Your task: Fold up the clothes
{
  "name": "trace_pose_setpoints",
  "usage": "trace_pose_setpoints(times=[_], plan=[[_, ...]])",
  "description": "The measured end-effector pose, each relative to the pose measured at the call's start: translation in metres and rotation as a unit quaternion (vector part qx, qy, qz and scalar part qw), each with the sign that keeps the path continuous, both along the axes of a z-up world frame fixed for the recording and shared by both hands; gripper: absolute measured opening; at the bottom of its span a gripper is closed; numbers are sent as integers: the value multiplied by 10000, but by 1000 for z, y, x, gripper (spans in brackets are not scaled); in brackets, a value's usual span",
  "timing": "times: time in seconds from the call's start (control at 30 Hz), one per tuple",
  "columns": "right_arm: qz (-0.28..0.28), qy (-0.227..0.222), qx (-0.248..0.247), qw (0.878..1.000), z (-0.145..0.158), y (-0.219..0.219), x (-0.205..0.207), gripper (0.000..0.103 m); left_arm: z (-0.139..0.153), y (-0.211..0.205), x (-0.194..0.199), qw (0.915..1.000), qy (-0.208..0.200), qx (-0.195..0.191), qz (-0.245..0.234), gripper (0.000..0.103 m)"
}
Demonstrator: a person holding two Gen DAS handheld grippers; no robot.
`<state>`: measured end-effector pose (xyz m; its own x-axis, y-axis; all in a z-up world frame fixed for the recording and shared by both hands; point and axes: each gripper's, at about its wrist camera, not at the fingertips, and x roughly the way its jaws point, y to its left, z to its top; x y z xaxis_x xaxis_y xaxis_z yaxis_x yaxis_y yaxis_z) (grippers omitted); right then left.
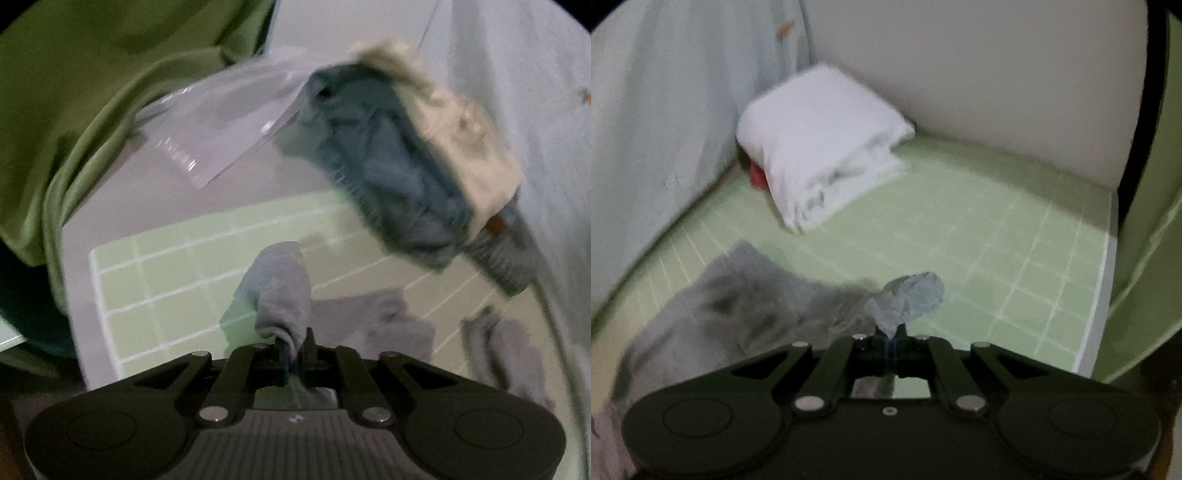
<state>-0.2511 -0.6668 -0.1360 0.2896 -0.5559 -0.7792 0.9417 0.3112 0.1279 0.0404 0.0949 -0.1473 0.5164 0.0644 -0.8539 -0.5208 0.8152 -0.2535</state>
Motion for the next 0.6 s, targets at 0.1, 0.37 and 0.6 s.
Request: trace_pose_setpoints(times=[0.1, 0.37, 0.6], plan=[[393, 408, -122, 9983, -3, 9, 12, 32, 3, -11, -3, 9993, 132, 321, -168, 41], [846, 109, -791, 9932, 27, 15, 60, 70, 41, -64, 13, 9881, -392, 1262, -792, 88], [1171, -502, -204, 9916, 19, 13, 144, 75, 35, -135, 68, 9762, -367, 872, -1950, 90]])
